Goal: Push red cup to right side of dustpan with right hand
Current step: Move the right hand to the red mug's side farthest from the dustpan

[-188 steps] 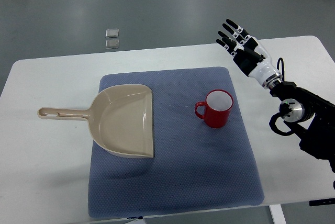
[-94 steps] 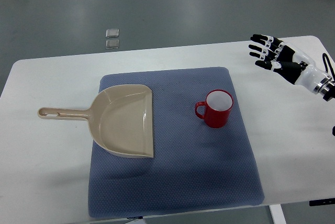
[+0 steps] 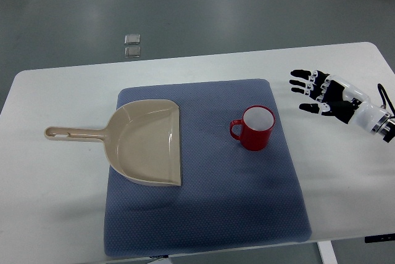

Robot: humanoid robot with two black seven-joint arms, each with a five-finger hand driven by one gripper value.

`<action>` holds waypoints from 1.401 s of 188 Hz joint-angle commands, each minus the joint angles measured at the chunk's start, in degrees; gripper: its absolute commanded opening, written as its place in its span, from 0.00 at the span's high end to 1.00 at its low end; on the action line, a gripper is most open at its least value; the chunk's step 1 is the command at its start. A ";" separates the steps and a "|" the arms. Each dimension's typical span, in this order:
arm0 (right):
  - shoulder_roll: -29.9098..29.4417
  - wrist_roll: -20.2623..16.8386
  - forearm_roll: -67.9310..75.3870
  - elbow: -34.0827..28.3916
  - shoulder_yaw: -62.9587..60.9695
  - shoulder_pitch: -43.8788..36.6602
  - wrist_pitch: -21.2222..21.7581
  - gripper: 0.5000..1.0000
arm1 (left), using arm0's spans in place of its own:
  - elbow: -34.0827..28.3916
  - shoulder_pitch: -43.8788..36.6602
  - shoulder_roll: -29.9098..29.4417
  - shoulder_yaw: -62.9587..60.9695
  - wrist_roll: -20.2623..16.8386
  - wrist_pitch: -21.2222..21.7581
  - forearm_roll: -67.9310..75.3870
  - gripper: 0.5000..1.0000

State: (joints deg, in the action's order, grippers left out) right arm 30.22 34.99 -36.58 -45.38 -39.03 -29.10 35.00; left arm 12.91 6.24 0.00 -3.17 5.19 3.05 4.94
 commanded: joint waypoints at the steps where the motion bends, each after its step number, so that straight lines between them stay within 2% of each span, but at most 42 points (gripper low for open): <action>1: -1.31 0.01 -2.53 -0.06 0.01 0.62 0.00 0.13 | -0.08 0.00 0.00 0.01 0.00 0.03 -0.10 0.00; 158: -8.16 0.01 -4.12 -0.06 0.44 3.43 0.00 0.13 | -0.08 0.00 0.00 0.01 0.00 0.03 -0.10 0.00; 209: -11.15 0.01 -4.38 1.17 0.36 3.34 -3.45 0.13 | -0.08 0.00 0.00 0.01 0.00 0.03 -0.10 0.00; 264: -13.88 0.01 -4.47 3.37 0.44 3.08 -3.63 0.13 | -0.08 0.00 0.00 0.01 0.00 0.03 -0.10 0.00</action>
State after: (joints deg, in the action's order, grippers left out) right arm 17.15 35.05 -41.00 -42.65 -38.63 -25.89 31.40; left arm 12.83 6.24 0.00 -3.16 5.19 3.09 4.84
